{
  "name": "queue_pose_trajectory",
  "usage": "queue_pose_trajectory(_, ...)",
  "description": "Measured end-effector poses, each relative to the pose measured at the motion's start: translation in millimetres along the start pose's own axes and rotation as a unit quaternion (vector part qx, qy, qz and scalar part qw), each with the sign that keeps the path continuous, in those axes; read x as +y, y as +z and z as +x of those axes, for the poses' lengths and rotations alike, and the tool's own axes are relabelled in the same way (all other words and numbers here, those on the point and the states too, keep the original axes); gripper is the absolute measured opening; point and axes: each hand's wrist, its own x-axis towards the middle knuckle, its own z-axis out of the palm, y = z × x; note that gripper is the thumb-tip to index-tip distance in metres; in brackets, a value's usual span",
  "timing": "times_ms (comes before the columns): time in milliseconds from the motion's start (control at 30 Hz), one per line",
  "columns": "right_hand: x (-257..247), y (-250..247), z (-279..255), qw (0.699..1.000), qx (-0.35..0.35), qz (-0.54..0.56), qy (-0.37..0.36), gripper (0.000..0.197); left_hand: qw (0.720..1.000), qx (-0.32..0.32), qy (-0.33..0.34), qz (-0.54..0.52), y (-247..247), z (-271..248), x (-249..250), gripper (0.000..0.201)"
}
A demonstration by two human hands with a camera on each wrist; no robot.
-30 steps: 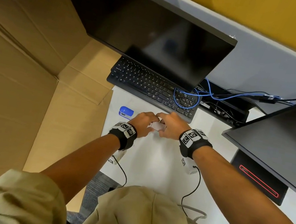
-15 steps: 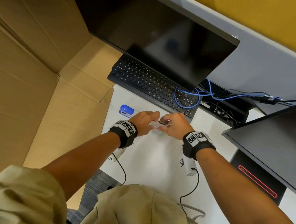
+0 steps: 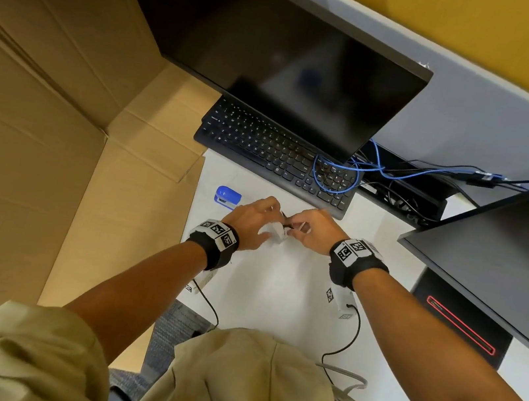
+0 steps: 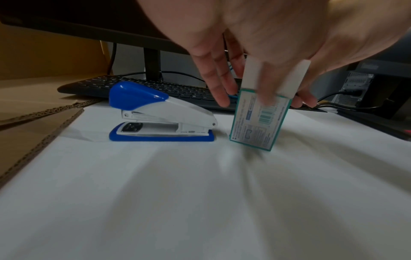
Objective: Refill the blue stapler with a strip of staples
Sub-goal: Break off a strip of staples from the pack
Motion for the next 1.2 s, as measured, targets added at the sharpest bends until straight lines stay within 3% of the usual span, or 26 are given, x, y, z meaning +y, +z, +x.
queue_pose_trajectory(133,-7,-3,3,0.998,-0.016,-0.059,-0.014,0.022,0.999,-0.016,0.004,-0.039,-4,-7,-2,0.041)
queue_pose_trajectory(333,-18,0,11,0.995,-0.02,-0.098,0.027,0.019,0.998,-0.03,-0.03,-0.05,1,-4,-6,0.022)
queue_pose_trajectory(533,-23,7,16,0.992,-0.025,-0.098,0.071,0.022,0.997,-0.05,-0.048,-0.032,3,1,0,0.049)
queue_pose_trajectory(733,-32,10,12,0.988,-0.04,-0.12,0.093,0.024,0.997,-0.048,-0.06,-0.017,7,3,5,0.046)
queue_pose_trajectory(1000,-49,13,10,0.979,0.015,-0.049,0.198,0.022,0.996,-0.02,-0.084,-0.007,17,0,8,0.052)
queue_pose_trajectory(1200,-51,17,3,0.98,0.066,-0.111,0.154,0.012,0.993,-0.012,-0.118,-0.021,16,-1,12,0.057)
